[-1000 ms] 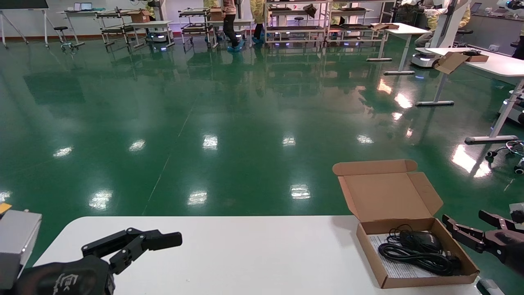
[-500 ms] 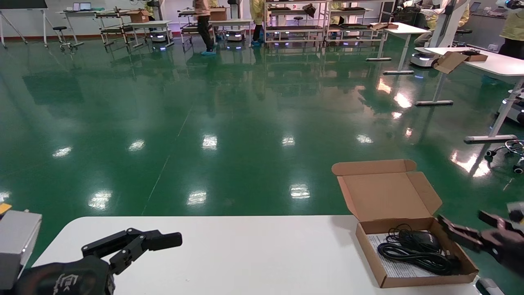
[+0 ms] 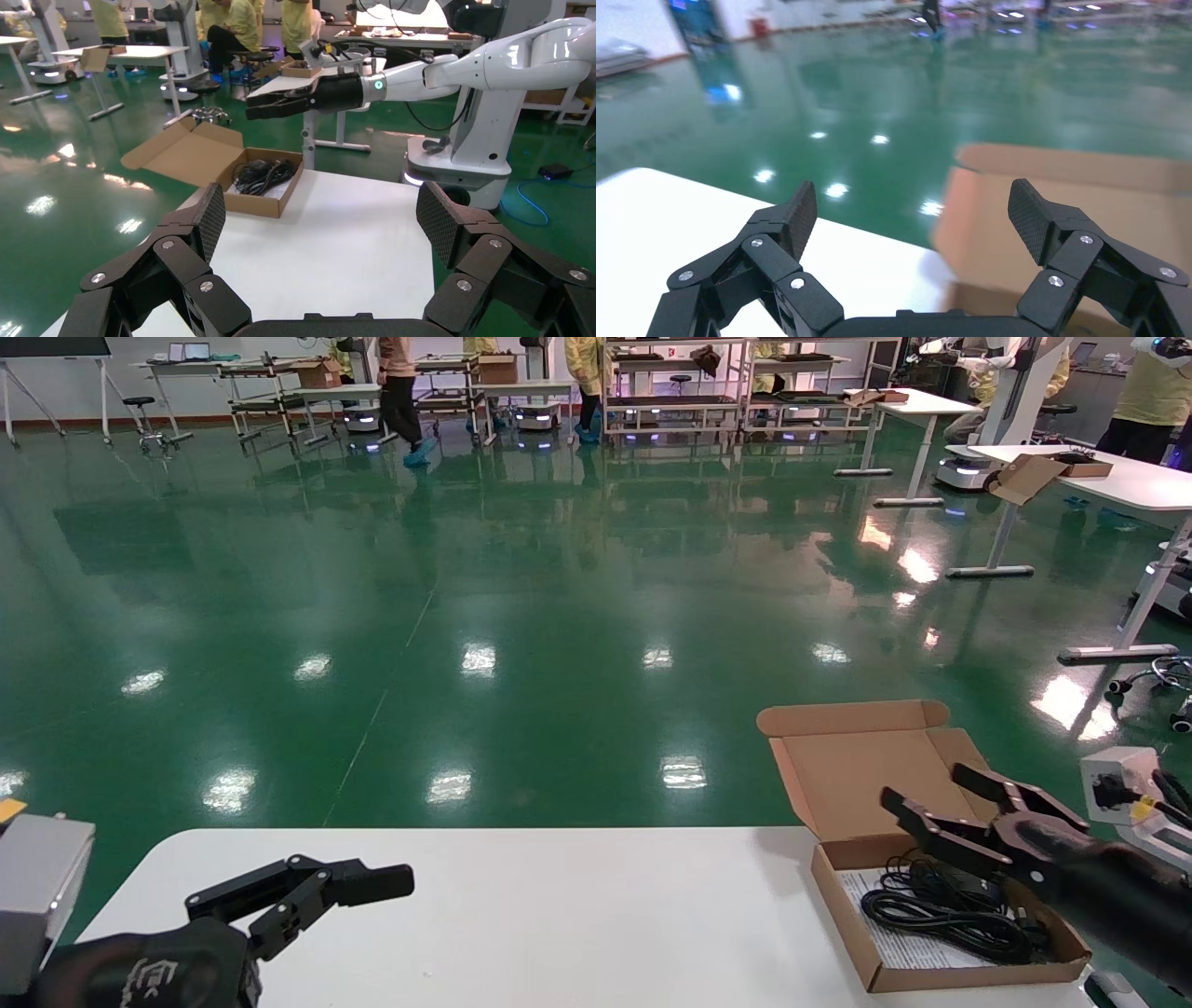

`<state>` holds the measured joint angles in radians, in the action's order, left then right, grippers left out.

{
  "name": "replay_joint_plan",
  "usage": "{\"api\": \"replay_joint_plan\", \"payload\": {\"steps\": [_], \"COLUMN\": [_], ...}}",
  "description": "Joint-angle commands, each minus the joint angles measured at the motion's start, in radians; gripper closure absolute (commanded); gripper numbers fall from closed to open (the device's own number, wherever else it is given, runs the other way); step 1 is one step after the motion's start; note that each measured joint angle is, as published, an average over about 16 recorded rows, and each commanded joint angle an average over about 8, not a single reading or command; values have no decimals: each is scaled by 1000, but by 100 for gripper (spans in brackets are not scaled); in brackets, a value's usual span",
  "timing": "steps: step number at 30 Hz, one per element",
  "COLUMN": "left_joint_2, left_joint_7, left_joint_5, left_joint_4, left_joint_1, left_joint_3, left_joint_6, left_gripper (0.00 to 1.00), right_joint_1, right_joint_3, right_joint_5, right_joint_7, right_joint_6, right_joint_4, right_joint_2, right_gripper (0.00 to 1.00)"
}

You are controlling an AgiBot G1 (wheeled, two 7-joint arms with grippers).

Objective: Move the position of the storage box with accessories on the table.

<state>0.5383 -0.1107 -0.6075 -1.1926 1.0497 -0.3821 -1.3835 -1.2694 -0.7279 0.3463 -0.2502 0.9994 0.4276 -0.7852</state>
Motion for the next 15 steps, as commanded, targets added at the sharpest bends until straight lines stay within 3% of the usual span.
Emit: {"api": "replay_joint_plan", "payload": {"steps": [1,15], "left_joint_2": [0,0], "left_joint_7": [0,0], "left_joint_5": [0,0], "left_joint_4": [0,0], "left_joint_1": [0,0], "left_joint_3": [0,0], "left_joint_6": [0,0], "left_gripper": [0,0], "right_joint_1": [9,75], "right_joint_3": [22,172], "right_joint_5": [18,148], "right_joint_7": [21,168], "right_joint_6": [24,191], "right_joint_4": [41,329], "right_joint_2": [8,67], "right_gripper": [0,0]}}
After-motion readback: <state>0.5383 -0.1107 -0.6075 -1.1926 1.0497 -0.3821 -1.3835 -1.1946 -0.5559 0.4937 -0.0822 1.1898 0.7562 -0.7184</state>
